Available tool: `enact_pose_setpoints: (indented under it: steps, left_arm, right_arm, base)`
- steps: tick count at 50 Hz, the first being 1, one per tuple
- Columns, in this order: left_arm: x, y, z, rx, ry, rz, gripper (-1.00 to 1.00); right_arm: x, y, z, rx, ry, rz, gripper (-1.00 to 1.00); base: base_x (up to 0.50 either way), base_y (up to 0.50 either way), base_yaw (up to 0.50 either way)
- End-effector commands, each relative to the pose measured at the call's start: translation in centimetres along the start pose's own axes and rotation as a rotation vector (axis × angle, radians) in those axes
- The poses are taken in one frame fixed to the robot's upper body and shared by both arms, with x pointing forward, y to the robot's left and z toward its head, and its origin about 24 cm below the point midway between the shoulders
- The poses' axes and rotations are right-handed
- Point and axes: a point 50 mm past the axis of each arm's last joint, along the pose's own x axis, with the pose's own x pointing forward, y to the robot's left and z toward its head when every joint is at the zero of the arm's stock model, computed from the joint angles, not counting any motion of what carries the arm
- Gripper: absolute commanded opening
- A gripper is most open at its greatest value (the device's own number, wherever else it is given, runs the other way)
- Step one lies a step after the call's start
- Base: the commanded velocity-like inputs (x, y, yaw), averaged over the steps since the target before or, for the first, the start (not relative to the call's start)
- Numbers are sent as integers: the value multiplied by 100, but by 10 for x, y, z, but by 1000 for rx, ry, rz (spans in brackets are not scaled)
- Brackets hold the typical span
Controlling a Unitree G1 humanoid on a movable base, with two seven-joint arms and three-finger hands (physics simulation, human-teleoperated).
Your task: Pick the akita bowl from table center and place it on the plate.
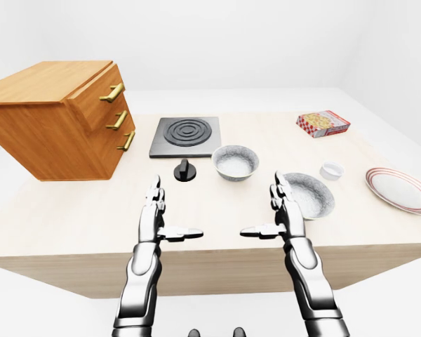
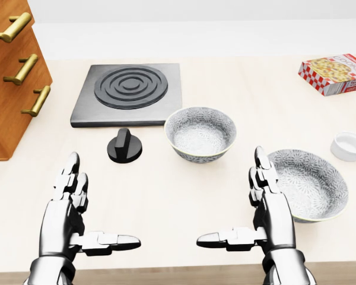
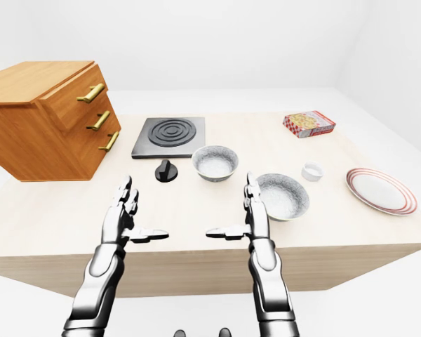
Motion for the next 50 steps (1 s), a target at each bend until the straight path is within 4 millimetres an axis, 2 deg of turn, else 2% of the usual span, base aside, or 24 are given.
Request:
enact_pose_setpoints:
  steps: [1, 4, 8, 9, 15, 18, 22, 31, 50]
  left_arm:
    - [4, -1, 13, -5, -13, -13, 100]
    - [13, -5, 22, -2, -45, -29, 100]
    - [28, -10, 36, 28, -94, -51, 100]
    - [38, -11, 48, 24, -133, -59, 100]
    - [56, -12, 81, 41, -237, -73, 100]
    - [62, -11, 88, 46, -251, -76, 100]
    - [66, -10, 86, 41, -238, -76, 100]
    - [63, -10, 74, 39, -197, -77, 100]
    - [56, -11, 76, 49, -218, -73, 100]
  right_arm:
    - [3, -4, 11, -14, -1, 17, 100]
    - [6, -6, 18, -51, -27, 21, 100]
    - [12, -12, 39, -31, -114, -7, 100]
    - [13, -16, 52, -51, -165, -13, 100]
    - [11, -26, 78, -83, -270, -34, 100]
    - [10, -28, 78, -79, -270, -43, 100]
    - [8, -27, 73, -69, -252, -40, 100]
    - [1, -27, 73, -49, -257, -29, 100]
    - [-2, -25, 72, -39, -256, 0, 100]
  base:
    - [0, 0, 0]
    - [0, 0, 0]
    - [0, 0, 0]
    - [0, 0, 0]
    - [0, 0, 0]
    - [0, 0, 0]
    - [0, 0, 0]
    - [0, -48, 0]
    - [6, -50, 0]
